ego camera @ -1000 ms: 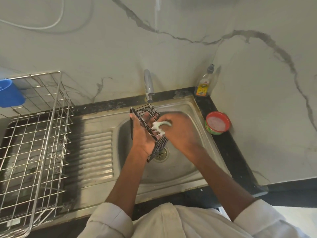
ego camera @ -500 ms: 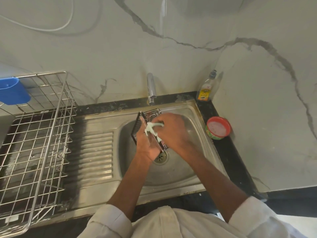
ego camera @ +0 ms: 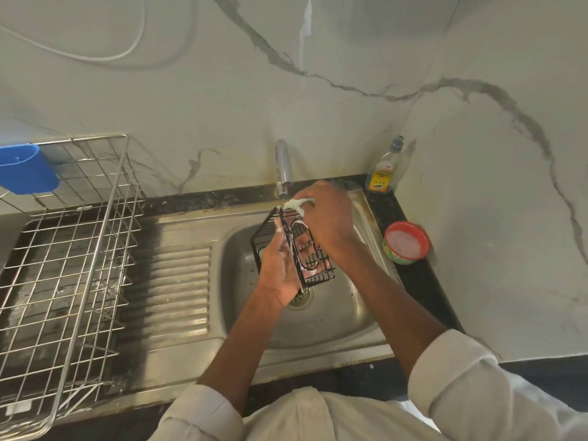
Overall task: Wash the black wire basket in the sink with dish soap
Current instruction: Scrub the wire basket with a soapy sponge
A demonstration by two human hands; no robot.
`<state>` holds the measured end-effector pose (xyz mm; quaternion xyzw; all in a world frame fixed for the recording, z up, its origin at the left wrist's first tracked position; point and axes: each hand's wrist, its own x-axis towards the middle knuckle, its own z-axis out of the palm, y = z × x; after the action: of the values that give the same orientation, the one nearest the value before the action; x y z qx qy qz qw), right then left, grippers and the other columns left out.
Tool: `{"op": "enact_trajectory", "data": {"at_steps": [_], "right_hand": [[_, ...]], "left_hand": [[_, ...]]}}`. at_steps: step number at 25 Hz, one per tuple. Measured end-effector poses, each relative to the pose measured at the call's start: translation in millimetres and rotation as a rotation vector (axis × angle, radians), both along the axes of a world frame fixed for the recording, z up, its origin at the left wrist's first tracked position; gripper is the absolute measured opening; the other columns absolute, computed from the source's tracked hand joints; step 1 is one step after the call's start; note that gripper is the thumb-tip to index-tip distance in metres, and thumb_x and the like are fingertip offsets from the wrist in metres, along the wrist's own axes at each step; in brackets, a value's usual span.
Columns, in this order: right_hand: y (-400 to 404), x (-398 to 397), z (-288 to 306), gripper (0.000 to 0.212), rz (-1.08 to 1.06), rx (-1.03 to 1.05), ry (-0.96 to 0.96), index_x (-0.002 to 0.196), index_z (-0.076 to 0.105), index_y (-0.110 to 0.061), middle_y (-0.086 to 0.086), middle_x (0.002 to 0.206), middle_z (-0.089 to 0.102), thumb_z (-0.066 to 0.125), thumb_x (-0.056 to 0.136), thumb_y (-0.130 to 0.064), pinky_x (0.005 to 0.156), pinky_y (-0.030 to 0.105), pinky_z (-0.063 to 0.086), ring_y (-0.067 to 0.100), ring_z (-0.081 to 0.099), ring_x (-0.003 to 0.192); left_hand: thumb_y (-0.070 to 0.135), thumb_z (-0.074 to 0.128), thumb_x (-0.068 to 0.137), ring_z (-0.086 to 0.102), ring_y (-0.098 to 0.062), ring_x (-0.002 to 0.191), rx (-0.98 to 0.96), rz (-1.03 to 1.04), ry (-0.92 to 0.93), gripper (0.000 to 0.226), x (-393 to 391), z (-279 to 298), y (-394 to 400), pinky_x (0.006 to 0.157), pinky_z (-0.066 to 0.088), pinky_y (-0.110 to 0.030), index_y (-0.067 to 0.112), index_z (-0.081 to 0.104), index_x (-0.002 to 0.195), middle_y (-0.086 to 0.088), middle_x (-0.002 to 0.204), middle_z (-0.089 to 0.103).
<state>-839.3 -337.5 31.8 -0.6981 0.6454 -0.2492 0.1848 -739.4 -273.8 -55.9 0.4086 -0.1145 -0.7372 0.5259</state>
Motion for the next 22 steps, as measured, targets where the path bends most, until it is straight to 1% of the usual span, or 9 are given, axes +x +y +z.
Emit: {"op": "enact_trajectory", "data": {"at_steps": [2, 4, 7, 10, 12, 14, 16, 18, 22], "right_hand": [[-1, 0, 2, 0.027, 0.007, -0.004, -0.008, 0.112, 0.08, -0.019, 0.0, 0.112, 0.075, 0.074, 0.09, -0.005, 0.068, 0.007, 0.04, 0.008, 0.064, 0.088], [-3, 3, 5, 0.026, 0.153, 0.008, -0.122, 0.109, 0.081, -0.018, -0.001, 0.11, 0.076, 0.073, 0.089, -0.002, 0.071, 0.006, 0.045, 0.003, 0.064, 0.088], [-8, -1, 6, 0.026, 0.122, -0.007, -0.296, 0.105, 0.082, -0.016, 0.001, 0.107, 0.076, 0.072, 0.088, 0.001, 0.071, 0.015, 0.051, 0.005, 0.067, 0.086], [4, -7, 1, 0.026, 0.088, -0.032, -0.231, 0.106, 0.081, -0.017, -0.001, 0.11, 0.074, 0.069, 0.092, 0.001, 0.068, 0.004, 0.046, -0.005, 0.06, 0.083], [23, -13, -4, 0.029, 0.06, -0.05, -0.135, 0.106, 0.081, -0.022, -0.006, 0.112, 0.074, 0.069, 0.092, 0.001, 0.076, 0.006, 0.047, -0.003, 0.062, 0.087], [41, -28, -6, 0.03, 0.063, 0.033, -0.046, 0.108, 0.081, -0.024, -0.007, 0.113, 0.075, 0.073, 0.089, -0.001, 0.081, 0.016, 0.052, 0.003, 0.065, 0.09], [52, -43, -4, 0.029, 0.188, 0.205, 0.006, 0.107, 0.082, -0.023, -0.004, 0.108, 0.078, 0.078, 0.085, -0.004, 0.076, 0.019, 0.053, 0.004, 0.066, 0.083], [43, -48, -2, 0.029, 0.255, 0.285, 0.021, 0.105, 0.082, -0.023, -0.001, 0.101, 0.08, 0.077, 0.083, -0.005, 0.075, 0.024, 0.057, 0.004, 0.068, 0.078], [-3, -29, 2, 0.03, -0.006, 0.088, -0.078, 0.099, 0.083, -0.02, 0.001, 0.094, 0.081, 0.067, 0.082, -0.001, 0.076, 0.03, 0.06, 0.013, 0.072, 0.08]], "left_hand": [[0.059, 0.037, 0.11, 0.069, -0.032, 0.119, 0.008, -0.011, -0.034, 0.057, -2, -6, -1, 0.116, 0.042, -0.065, 0.025, 0.082, 0.115, -0.007, 0.114, 0.076], [0.06, 0.041, 0.107, 0.059, -0.037, 0.135, 0.014, -0.022, -0.032, 0.055, 0, -14, -3, 0.119, 0.036, -0.07, 0.021, 0.073, 0.129, -0.009, 0.124, 0.072], [0.065, 0.049, 0.099, 0.06, -0.035, 0.13, -0.029, -0.019, -0.042, 0.061, 3, -9, -7, 0.118, 0.036, -0.071, 0.02, 0.068, 0.136, -0.01, 0.127, 0.071], [0.071, 0.055, 0.093, 0.063, -0.038, 0.127, -0.055, -0.011, -0.029, 0.07, 2, -4, -7, 0.116, 0.04, -0.069, 0.017, 0.07, 0.136, -0.016, 0.132, 0.07], [0.077, 0.052, 0.096, 0.06, -0.045, 0.135, -0.048, -0.022, -0.051, 0.078, 1, -6, -5, 0.117, 0.04, -0.068, 0.013, 0.069, 0.138, -0.022, 0.142, 0.065], [0.079, 0.044, 0.099, 0.065, -0.04, 0.128, -0.026, 0.012, -0.053, 0.075, 4, -4, -5, 0.116, 0.043, -0.065, 0.017, 0.078, 0.125, -0.019, 0.137, 0.07], [0.077, 0.035, 0.102, 0.072, -0.033, 0.113, -0.022, 0.049, -0.044, 0.074, 7, 0, -4, 0.115, 0.045, -0.062, 0.023, 0.085, 0.108, -0.012, 0.122, 0.077], [0.076, 0.033, 0.103, 0.075, -0.029, 0.108, -0.018, 0.052, -0.033, 0.074, 7, 4, -2, 0.115, 0.045, -0.063, 0.021, 0.083, 0.11, -0.01, 0.117, 0.079], [0.073, 0.034, 0.104, 0.078, -0.025, 0.098, -0.022, 0.021, -0.054, 0.071, -4, 12, 4, 0.11, 0.049, -0.059, 0.021, 0.081, 0.11, -0.009, 0.11, 0.08]]}}
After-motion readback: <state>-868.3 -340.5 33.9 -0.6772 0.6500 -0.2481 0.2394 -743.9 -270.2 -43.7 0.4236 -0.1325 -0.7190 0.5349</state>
